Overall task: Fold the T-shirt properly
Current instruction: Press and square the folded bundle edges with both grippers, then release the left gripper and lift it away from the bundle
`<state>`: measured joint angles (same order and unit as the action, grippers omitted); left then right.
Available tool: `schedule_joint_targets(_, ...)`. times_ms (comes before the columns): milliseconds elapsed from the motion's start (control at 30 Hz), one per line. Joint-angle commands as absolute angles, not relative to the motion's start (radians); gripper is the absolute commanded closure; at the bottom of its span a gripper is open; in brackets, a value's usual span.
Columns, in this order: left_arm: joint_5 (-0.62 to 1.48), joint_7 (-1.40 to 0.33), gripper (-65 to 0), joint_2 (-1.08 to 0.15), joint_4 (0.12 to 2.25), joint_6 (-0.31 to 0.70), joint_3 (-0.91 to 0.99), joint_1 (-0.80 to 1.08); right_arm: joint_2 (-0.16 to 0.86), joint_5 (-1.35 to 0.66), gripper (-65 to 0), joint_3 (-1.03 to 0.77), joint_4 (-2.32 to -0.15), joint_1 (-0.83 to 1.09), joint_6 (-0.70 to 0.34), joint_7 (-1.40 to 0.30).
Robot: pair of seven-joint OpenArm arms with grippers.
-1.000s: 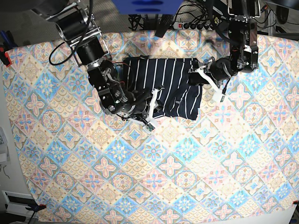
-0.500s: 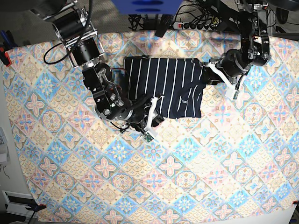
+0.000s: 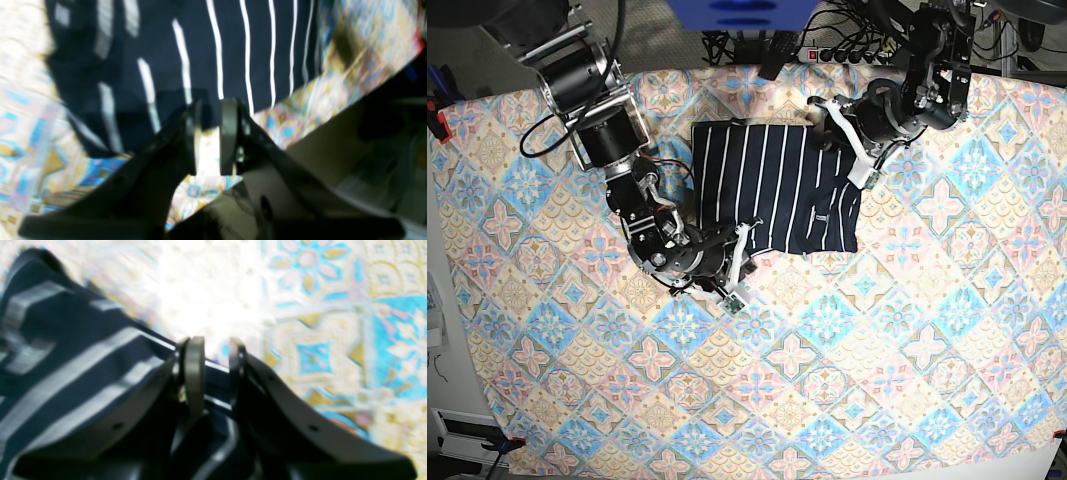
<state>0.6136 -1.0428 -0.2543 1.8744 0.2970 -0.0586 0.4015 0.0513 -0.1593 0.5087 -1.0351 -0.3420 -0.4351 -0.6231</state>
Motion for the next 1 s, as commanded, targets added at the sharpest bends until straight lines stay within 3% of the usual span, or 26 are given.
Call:
schedule_joint_targets(0,0.595,-1.023,-8.1,-0.255,1.888,0.298,-0.070,0.395,0.048,-0.140,-11.9,0.513,-1.026,-0.369,-0.438,-0.607)
schedule_joint_targets(100,0.526,-1.020,-8.0,-0.252,1.840,0.298,-0.091,0.392,0.013,-0.053,-8.6,0.512,-0.974,-0.367,-0.438,-0.604)
schedule_joint_targets(200,0.492,-1.020,-2.9,-0.252,1.758,0.298,-0.096,0.360,0.007,-0.025,-5.1,0.513,-0.960,-0.364,-0.438,-0.608)
schedule_joint_targets(400,0.479,-1.018,-0.6,-0.259,1.600,0.298,-0.088,0.269,0.073,-0.025,-4.6,0.507,-0.992,-0.303,-0.438,-0.627)
schedule_joint_targets(800,0.478,-0.977,-0.6,-0.232,1.383,0.297,-0.096,0.039,0.226,-0.028,-4.6,0.503,-1.391,-0.104,-0.438,-0.782)
schedule_joint_targets(967,0.475,-0.947,-0.6,-0.200,1.299,0.297,-0.096,-0.074,0.245,-0.028,-4.6,0.424,-1.514,-0.013,-0.438,-0.783)
